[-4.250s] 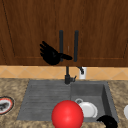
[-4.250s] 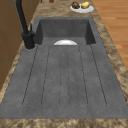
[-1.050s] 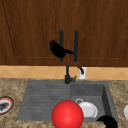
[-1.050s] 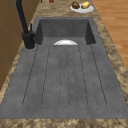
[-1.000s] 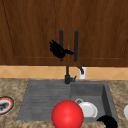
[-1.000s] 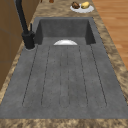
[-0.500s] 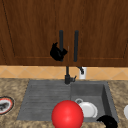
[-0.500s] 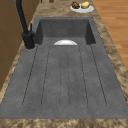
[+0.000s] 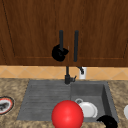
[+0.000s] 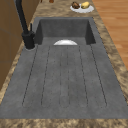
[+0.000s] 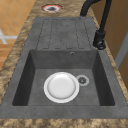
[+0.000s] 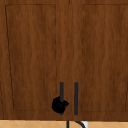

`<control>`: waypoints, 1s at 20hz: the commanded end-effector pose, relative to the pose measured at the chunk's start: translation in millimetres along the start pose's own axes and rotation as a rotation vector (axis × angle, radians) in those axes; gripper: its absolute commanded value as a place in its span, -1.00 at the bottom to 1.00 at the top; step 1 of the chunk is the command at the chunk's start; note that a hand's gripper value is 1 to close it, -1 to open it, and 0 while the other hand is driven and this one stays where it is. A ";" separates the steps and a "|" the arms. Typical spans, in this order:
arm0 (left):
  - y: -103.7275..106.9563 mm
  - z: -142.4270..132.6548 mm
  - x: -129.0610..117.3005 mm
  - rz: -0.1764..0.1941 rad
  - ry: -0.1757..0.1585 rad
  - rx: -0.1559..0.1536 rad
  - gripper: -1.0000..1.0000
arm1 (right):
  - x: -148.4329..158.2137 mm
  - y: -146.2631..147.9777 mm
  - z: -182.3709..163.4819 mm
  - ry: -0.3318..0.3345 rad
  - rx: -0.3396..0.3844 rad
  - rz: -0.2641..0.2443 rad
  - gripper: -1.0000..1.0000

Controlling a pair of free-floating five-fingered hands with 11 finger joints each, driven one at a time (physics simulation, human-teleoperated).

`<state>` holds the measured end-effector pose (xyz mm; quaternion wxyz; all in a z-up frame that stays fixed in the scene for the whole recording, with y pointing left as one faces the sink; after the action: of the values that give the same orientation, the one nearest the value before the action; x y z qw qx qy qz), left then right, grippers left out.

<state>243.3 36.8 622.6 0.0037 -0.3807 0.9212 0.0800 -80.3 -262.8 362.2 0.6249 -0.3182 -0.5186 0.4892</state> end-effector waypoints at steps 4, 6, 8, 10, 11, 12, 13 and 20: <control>31.6 16.4 1.7 0.012 0.060 0.071 1.00 | 0.0 0.0 0.0 0.000 0.000 0.000 0.00; 41.7 18.7 6.8 0.049 0.068 0.093 1.00 | 0.0 0.0 0.0 0.000 0.000 0.000 0.00; 56.8 15.2 6.4 0.098 0.059 0.086 1.00 | 0.0 0.0 0.0 0.000 0.000 0.000 0.00; 70.5 13.1 4.3 0.147 0.042 0.080 1.00 | 0.0 0.0 0.0 0.000 0.000 0.000 0.00; 76.8 12.7 2.1 0.174 0.035 0.077 1.00 | 0.0 0.0 0.0 0.000 0.000 0.000 0.00; 82.7 12.1 -2.3 0.202 0.029 0.072 1.00 | 0.0 0.0 0.0 0.000 0.000 0.000 0.00; 88.9 12.3 -4.7 0.234 0.030 0.073 1.00 | 0.0 0.0 0.0 0.000 0.000 0.000 0.00; 121.2 29.6 -14.9 0.449 0.032 0.145 1.00 | 0.0 0.0 0.0 0.000 0.000 0.000 0.00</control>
<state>174.8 113.8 628.9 -0.0217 -0.1528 0.9873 0.0385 -80.3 -262.8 362.2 0.6249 -0.3182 -0.5186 0.4892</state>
